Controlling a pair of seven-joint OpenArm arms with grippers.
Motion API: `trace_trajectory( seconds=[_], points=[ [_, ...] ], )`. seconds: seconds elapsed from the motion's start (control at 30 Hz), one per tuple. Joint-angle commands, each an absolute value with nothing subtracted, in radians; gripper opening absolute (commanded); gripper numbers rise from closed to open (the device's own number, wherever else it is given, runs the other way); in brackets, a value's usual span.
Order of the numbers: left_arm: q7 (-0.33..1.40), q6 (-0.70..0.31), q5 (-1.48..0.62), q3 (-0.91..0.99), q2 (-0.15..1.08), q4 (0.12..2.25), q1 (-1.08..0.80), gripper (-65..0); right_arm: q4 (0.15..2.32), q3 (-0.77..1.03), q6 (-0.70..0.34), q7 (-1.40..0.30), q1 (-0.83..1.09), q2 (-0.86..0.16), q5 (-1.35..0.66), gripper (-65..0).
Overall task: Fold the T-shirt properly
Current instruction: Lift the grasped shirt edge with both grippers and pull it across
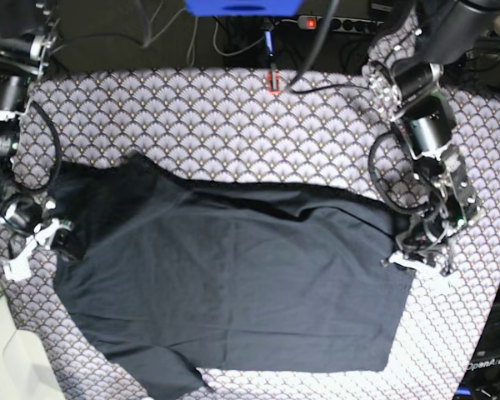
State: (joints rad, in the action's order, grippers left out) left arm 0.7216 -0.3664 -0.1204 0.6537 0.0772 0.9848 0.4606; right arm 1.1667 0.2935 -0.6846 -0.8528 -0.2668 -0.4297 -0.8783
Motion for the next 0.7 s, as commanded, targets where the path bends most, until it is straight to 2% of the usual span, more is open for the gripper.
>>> trace_trajectory(
  seconds=[0.0, 0.1, 0.23, 0.67],
  points=[
    [0.700, -0.371, -0.133, 0.641, 0.085, 0.998, 0.503, -65.0, 1.173, 0.292, -0.698, -0.829, -0.305, -0.449, -0.901, -65.0],
    [0.697, -0.360, -0.117, 0.631, 0.085, 0.998, 0.513, -65.0, 1.132, 0.275, -0.698, -0.829, -0.344, -0.450, -0.900, -65.0],
    [0.693, -0.277, -0.111, 0.638, 0.094, 0.998, 0.513, -65.0, 1.079, 0.283, -0.698, -0.828, -0.394, -0.449, -0.811, -65.0],
    [0.665, -0.268, -0.157, 0.638, 0.162, 0.943, 0.510, -65.0, 1.066, 0.278, -0.698, -0.786, -0.423, -0.472, -0.762, -65.0]
  ],
)
